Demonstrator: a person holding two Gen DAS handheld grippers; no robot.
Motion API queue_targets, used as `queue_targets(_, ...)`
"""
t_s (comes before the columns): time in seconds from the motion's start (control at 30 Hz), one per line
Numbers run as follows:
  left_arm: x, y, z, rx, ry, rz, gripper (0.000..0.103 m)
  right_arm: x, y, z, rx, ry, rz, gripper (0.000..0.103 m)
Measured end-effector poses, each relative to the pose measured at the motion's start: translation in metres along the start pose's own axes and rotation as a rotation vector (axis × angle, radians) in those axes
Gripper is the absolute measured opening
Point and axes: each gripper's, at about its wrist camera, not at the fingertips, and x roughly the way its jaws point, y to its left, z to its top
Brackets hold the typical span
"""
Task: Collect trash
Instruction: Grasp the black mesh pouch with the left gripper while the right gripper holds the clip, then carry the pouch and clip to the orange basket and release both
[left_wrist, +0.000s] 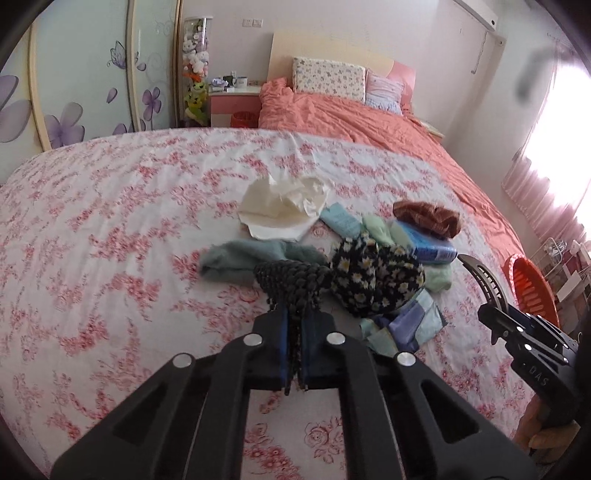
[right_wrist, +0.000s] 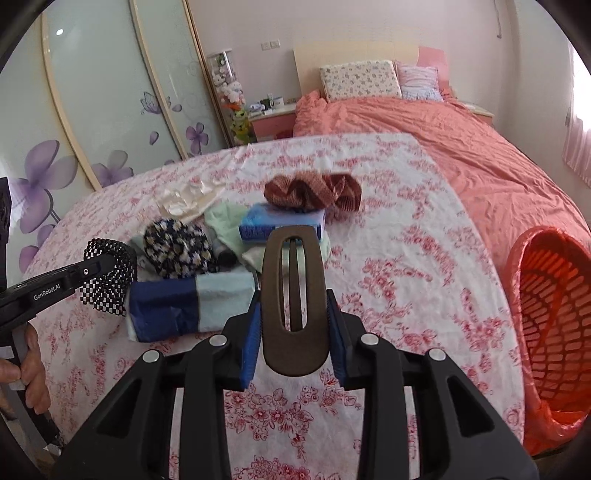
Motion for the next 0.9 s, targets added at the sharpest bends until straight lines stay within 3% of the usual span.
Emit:
queue_targets(0.4,-0.066,-0.027,0.022,0.041,-0.134,-0.052,0.006,-0.06,-0.001,0.015,-0.019,-0.154,-0.01,0.032)
queue_targets(0.6,-0.09,-0.068,0.029,0.078,-0.185,-0.113,0.006,-0.1,-0.011,0.023,-0.016,-0.25,-0.035,0.032)
queue_targets(0.9,-0.097,-0.142,0.035,0.16,-0.199,-0.235,0.006,-0.14,-0.047,0.022,0.013,-0.331,-0.123,0.032)
